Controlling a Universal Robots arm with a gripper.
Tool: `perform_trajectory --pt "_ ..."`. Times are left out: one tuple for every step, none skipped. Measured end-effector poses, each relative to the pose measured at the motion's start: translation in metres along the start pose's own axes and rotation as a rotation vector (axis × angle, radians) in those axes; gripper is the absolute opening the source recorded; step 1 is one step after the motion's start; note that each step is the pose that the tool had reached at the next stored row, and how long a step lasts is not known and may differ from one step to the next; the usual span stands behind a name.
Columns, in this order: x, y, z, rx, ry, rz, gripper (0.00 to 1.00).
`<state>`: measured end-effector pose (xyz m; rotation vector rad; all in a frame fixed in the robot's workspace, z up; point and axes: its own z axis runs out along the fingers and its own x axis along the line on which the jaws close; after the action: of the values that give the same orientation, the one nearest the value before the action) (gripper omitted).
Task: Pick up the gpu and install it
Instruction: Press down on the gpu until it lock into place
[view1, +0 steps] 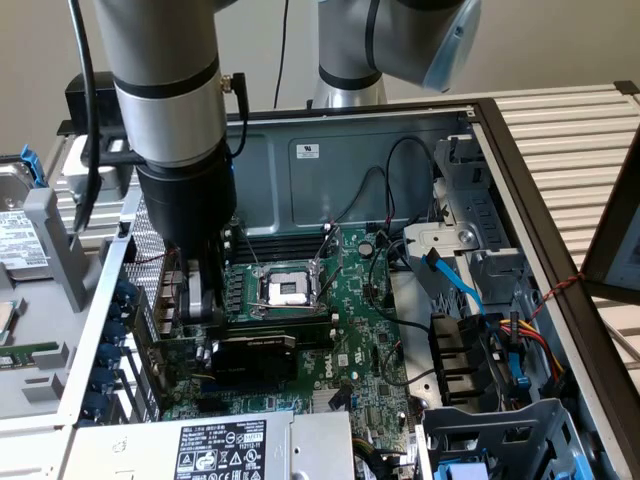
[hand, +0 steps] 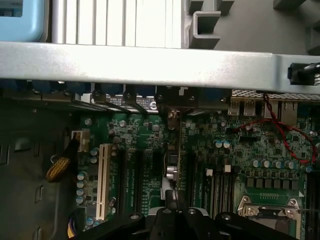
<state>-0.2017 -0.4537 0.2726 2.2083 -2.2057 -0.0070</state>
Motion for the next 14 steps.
perform_trajectory --pt "0.000 -0.0031 -0.0001 -0.0003 0.0000 0.000 0.11" --pt "0.000 -0.0056 -0.0001 -0.0008 0.0000 0.000 0.11" --pt "0.000 -0.0084 -0.0002 -0.0018 0.0001 0.000 0.11" --pt "0.000 -0.0102 -0.0002 -0.0028 0.0001 0.000 0.11" --pt "0.000 -0.0111 -0.0002 -0.0046 0.0002 0.000 0.11" --pt "0.000 -0.0111 -0.0002 -0.0063 0.0005 0.000 0.11" --pt "0.000 -0.0114 0.0002 -0.0083 0.0004 0.000 0.11" --pt "0.000 -0.0113 0.0008 -0.0106 0.0005 0.000 0.11" --pt "0.000 -0.0118 0.0013 -0.0128 0.0008 0.000 0.11" --pt "0.000 -0.0126 0.0018 -0.0143 0.0008 0.000 0.11" --pt "0.000 -0.0133 0.0024 -0.0160 0.0011 0.000 0.11" --pt "0.000 -0.0140 0.0030 -0.0178 0.0014 0.000 0.11" --pt "0.000 -0.0142 0.0040 -0.0188 0.0015 0.000 0.11" --pt "0.000 -0.0142 0.0048 -0.0203 0.0023 0.000 0.11"
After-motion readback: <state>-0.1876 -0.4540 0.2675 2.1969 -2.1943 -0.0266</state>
